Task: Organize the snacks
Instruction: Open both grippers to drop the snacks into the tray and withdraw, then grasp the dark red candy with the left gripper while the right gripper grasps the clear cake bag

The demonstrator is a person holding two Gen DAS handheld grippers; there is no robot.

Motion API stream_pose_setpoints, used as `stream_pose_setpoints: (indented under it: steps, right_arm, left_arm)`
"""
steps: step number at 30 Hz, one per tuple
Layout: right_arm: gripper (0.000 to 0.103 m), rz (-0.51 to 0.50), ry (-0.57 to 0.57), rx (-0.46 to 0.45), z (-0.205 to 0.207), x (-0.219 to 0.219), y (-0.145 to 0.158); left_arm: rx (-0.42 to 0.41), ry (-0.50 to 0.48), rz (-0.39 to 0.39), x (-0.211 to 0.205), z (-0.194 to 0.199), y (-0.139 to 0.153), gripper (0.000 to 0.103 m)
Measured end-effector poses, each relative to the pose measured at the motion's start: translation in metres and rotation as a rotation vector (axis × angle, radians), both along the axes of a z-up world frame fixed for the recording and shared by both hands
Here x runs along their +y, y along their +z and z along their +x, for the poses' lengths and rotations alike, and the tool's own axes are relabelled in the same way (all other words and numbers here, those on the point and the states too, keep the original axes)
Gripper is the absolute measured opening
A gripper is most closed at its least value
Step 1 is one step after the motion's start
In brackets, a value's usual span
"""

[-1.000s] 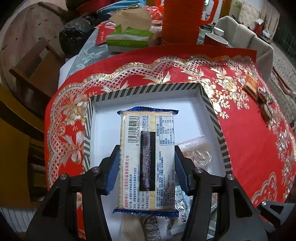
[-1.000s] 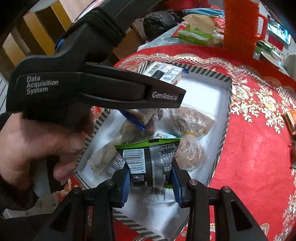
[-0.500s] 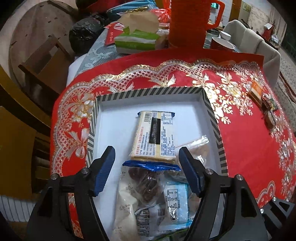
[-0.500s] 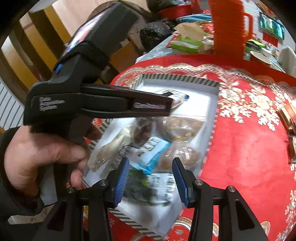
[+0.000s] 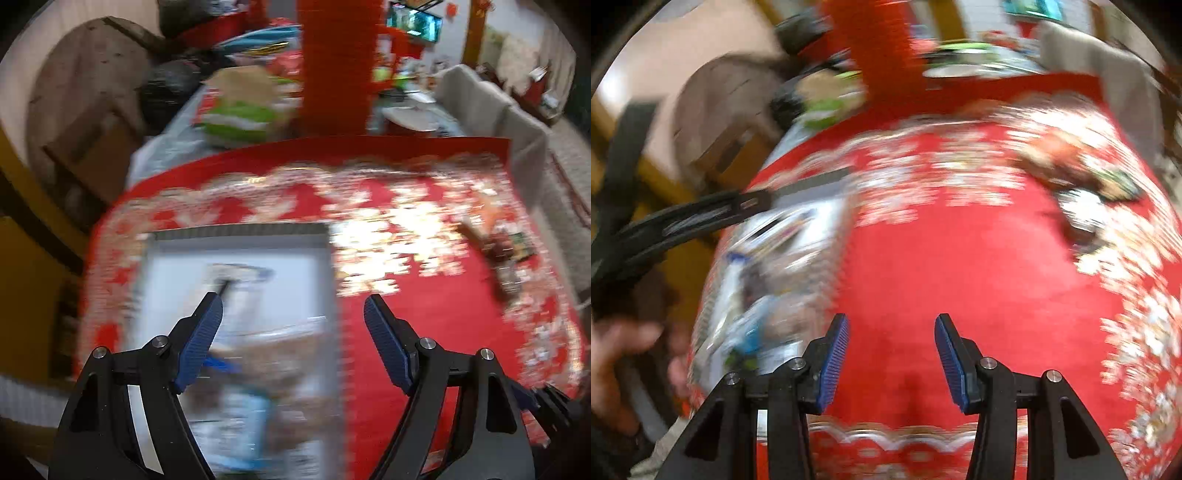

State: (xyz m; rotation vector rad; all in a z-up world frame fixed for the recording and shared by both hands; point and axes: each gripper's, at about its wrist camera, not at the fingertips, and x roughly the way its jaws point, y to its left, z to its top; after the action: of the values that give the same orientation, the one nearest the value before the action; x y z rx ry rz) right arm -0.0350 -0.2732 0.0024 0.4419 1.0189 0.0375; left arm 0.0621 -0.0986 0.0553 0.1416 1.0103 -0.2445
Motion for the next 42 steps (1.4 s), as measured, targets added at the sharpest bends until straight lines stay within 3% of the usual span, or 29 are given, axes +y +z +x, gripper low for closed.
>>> stream_pose_setpoints:
  steps: [5, 12, 19, 24, 27, 30, 33, 37, 42]
  right_arm:
    - [0.047, -0.060, -0.129, 0.012, -0.003, -0.081, -0.007]
    - [0.050, -0.085, -0.075, 0.016, 0.033, -0.135, -0.016]
    - [0.050, -0.158, 0.016, 0.079, 0.086, -0.134, -0.042]
    - [0.050, -0.211, 0.060, 0.117, 0.099, -0.129, -0.056]
    - [0.047, -0.242, 0.043, 0.102, 0.090, -0.131, -0.056]
    - [0.047, -0.185, -0.029, 0.103, 0.066, -0.148, -0.058]
    - [0.047, -0.143, -0.067, 0.108, 0.038, -0.161, -0.057]
    - [0.047, -0.109, -0.101, 0.116, 0.004, -0.171, -0.057]
    - [0.048, -0.091, -0.123, 0.103, -0.029, -0.174, -0.056]
  left_arm:
    - [0.104, -0.106, -0.057, -0.058, -0.010, -0.023, 0.080]
    - [0.273, -0.205, -0.053, -0.109, -0.033, -0.069, 0.080]
    - [0.248, -0.242, -0.012, -0.122, -0.033, -0.068, 0.080]
    - [0.241, -0.239, 0.000, -0.130, -0.019, -0.070, 0.080]
    - [0.222, -0.256, 0.006, -0.143, -0.006, -0.068, 0.080]
    - [0.190, -0.305, 0.001, -0.166, 0.011, -0.061, 0.080]
    - [0.188, -0.402, -0.003, -0.201, 0.024, -0.062, 0.080]
    - [0.200, -0.558, 0.046, -0.254, 0.029, -0.076, 0.080]
    - [0.227, -0.589, 0.051, -0.286, 0.025, -0.090, 0.080]
